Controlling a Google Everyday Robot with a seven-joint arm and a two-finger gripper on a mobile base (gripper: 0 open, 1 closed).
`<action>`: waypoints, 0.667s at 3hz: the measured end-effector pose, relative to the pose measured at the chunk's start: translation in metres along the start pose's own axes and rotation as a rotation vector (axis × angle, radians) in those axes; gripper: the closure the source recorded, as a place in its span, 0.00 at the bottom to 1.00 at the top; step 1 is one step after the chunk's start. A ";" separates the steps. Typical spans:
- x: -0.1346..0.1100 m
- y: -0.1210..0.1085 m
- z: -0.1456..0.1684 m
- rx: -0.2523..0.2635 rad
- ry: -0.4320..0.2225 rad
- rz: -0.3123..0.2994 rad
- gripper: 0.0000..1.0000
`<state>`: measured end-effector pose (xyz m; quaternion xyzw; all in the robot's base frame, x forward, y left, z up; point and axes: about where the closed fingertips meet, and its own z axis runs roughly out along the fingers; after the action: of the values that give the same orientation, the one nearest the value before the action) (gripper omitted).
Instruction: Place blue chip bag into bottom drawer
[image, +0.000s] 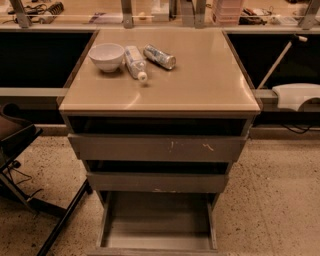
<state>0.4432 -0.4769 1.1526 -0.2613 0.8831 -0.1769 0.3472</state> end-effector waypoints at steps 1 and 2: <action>0.000 0.000 0.000 0.000 0.000 0.000 1.00; 0.013 0.025 0.003 -0.069 0.018 0.032 1.00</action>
Offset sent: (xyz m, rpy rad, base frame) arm -0.0809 0.0681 -0.1081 0.2649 0.2251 0.0110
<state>0.4284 -0.4650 1.1311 -0.2572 0.8960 -0.1430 0.3327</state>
